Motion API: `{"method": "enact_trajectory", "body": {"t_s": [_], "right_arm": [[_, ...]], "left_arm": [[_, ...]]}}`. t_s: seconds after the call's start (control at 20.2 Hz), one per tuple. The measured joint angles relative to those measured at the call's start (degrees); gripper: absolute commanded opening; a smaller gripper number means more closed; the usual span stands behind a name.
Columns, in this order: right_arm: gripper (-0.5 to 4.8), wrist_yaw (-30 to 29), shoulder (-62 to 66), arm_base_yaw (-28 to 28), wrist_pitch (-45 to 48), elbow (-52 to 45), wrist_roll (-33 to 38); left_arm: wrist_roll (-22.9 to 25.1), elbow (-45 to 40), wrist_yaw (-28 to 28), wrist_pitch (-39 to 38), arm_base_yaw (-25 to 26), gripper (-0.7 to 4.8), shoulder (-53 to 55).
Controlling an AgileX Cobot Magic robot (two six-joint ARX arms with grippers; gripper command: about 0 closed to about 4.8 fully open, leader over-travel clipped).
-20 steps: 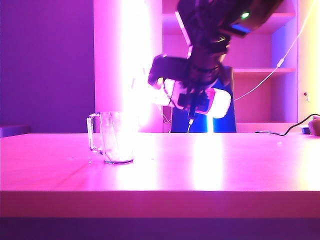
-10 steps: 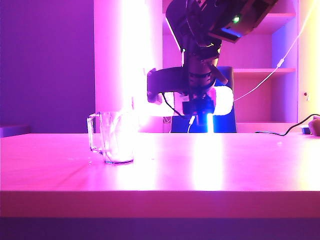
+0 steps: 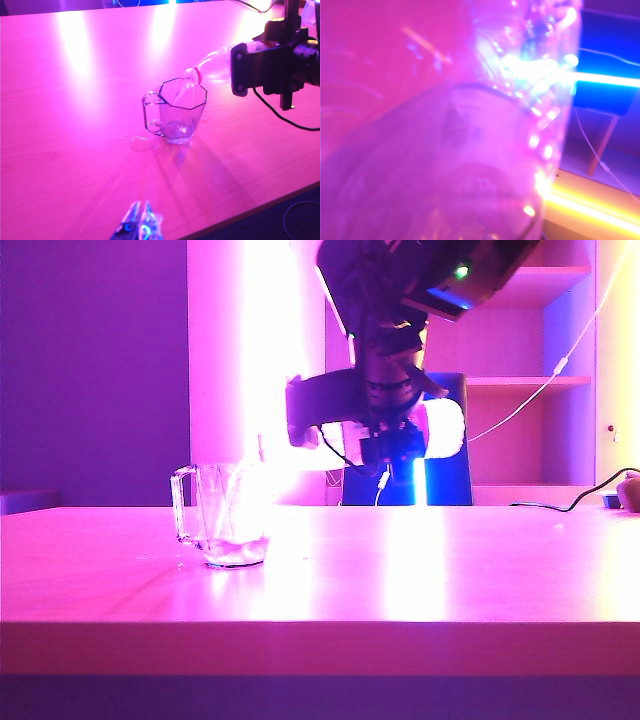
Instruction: Pick up the mineral water bottle on the table and pour water into the mug until it's half full.
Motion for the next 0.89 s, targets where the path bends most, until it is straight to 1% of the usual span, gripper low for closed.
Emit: {"method": "enact_trajectory", "body": {"t_s": [0.2, 0.54, 0.89], "right_arm": [[2.52, 2.34, -0.02, 0.63, -0.07, 0.00, -0.79], [2.52, 4.57, -0.04, 1.07, 0.63, 0.11, -2.40], [2.52, 5.33, -0.92, 1.46, 3.52, 0.37, -3.96]], "left_arm": [[0.00, 0.00, 0.02, 0.00, 0.00, -0.05, -0.02], [0.00, 0.00, 0.02, 0.00, 0.00, -0.05, 0.00], [0.00, 0.00, 0.02, -0.02, 0.00, -0.05, 0.00]]}}
